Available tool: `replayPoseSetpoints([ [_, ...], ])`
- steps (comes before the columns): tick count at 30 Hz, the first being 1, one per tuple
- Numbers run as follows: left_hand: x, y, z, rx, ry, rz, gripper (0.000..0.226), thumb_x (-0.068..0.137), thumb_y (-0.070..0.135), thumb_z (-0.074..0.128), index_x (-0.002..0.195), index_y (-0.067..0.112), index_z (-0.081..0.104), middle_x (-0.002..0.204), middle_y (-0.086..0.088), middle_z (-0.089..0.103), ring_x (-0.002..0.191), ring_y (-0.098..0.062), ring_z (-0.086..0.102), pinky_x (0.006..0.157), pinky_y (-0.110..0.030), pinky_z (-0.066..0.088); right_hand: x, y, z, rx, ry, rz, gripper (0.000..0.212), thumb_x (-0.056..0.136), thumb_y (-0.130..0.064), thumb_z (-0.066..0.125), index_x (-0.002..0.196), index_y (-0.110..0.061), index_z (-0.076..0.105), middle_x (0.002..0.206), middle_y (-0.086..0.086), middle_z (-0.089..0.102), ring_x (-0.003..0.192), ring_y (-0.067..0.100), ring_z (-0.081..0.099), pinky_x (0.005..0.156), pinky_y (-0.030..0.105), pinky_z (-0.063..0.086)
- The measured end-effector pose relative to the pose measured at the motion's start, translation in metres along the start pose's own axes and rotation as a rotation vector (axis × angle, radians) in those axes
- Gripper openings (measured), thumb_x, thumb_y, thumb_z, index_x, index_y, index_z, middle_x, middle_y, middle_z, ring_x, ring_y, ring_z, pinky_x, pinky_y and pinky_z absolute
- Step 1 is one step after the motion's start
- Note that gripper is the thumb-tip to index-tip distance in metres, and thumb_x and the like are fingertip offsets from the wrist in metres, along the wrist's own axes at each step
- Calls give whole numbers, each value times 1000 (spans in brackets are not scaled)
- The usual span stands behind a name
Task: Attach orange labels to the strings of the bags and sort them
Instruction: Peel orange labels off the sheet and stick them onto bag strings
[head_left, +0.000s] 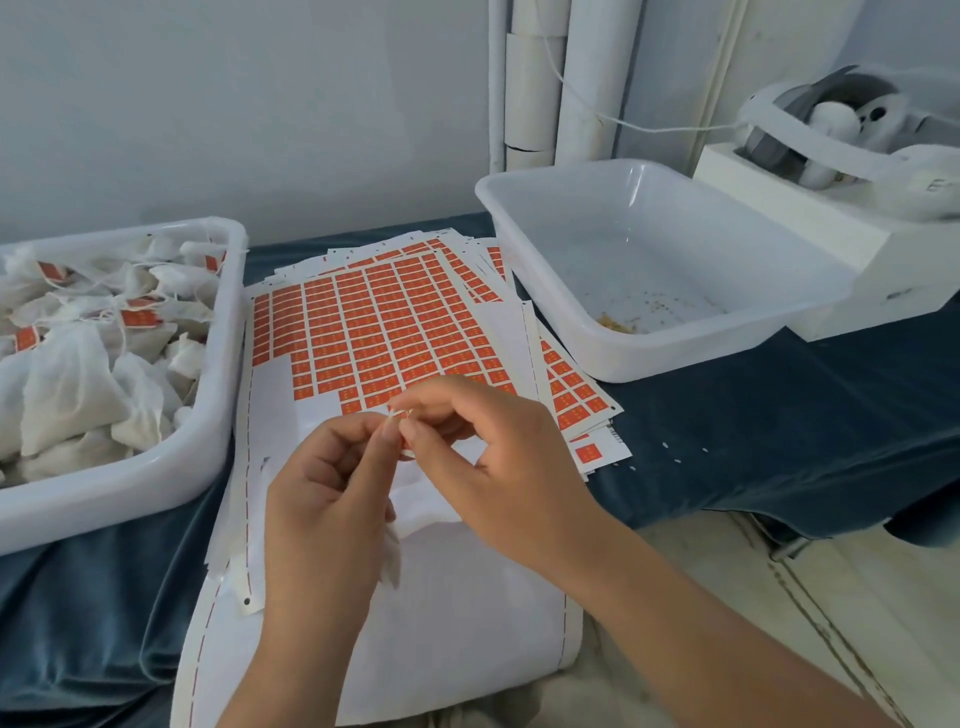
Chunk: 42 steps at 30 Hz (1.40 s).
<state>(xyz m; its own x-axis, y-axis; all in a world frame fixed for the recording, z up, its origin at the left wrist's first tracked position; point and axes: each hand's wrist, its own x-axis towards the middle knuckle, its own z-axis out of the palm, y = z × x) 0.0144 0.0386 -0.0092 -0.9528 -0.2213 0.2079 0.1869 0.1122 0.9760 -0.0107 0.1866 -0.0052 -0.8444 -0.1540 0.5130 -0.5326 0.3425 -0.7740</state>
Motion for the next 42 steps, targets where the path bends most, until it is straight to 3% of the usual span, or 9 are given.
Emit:
replayPoseSetpoints([
  [5, 5, 4, 8, -28, 16, 6, 15, 97, 36, 65, 93, 32, 79, 78, 4, 74, 63, -9, 66, 55, -17, 54, 1, 4, -3, -18, 21, -20, 18, 100, -12, 69, 118, -14, 73, 110, -6, 78, 104, 5, 71, 92, 13, 54],
  [9, 10, 3, 6, -39, -19, 0, 21, 90, 43, 65, 95, 29, 80, 78, 0, 75, 64, -14, 68, 61, -18, 57, 2, 10, -1, -34, 59, -15, 18, 100, -14, 69, 118, -15, 74, 110, -6, 78, 104, 6, 71, 92, 22, 59],
  [18, 21, 1, 10, -3, -17, 28, 13, 86, 39, 67, 93, 39, 78, 79, -1, 77, 66, -15, 72, 60, -22, 60, 6, 13, 4, 22, 166, 19, 21, 102, -23, 67, 121, -18, 72, 108, -11, 76, 103, 1, 70, 89, 14, 56],
  [25, 28, -1, 17, -17, -27, 31, 17, 83, 26, 69, 92, 37, 79, 86, 0, 80, 79, -11, 78, 73, -16, 60, 5, 22, -2, -187, 154, -122, 21, 108, -23, 61, 125, -18, 71, 113, -7, 76, 105, 7, 69, 88, 28, 57],
  [31, 30, 1, 18, -27, -31, 24, 20, 83, 17, 68, 93, 31, 78, 88, -3, 81, 83, -13, 78, 76, -18, 61, 4, 24, -1, -206, 167, -210, 22, 109, -23, 57, 124, -13, 71, 111, -1, 76, 105, 11, 69, 92, 29, 56],
  [39, 31, 5, 26, -45, -25, 29, 21, 80, 15, 67, 89, 31, 78, 83, -3, 78, 77, -12, 77, 72, -16, 61, 6, 23, -3, -161, 189, -183, 20, 105, -23, 64, 121, -14, 71, 109, -2, 77, 102, 10, 69, 92, 25, 56],
  [42, 32, 5, 26, -38, -15, 40, 20, 79, 13, 68, 88, 29, 76, 78, -2, 77, 75, -12, 77, 69, -15, 60, 7, 22, -5, -136, 184, -182, 23, 106, -23, 57, 119, -13, 72, 109, -3, 76, 103, 9, 67, 93, 22, 54],
])
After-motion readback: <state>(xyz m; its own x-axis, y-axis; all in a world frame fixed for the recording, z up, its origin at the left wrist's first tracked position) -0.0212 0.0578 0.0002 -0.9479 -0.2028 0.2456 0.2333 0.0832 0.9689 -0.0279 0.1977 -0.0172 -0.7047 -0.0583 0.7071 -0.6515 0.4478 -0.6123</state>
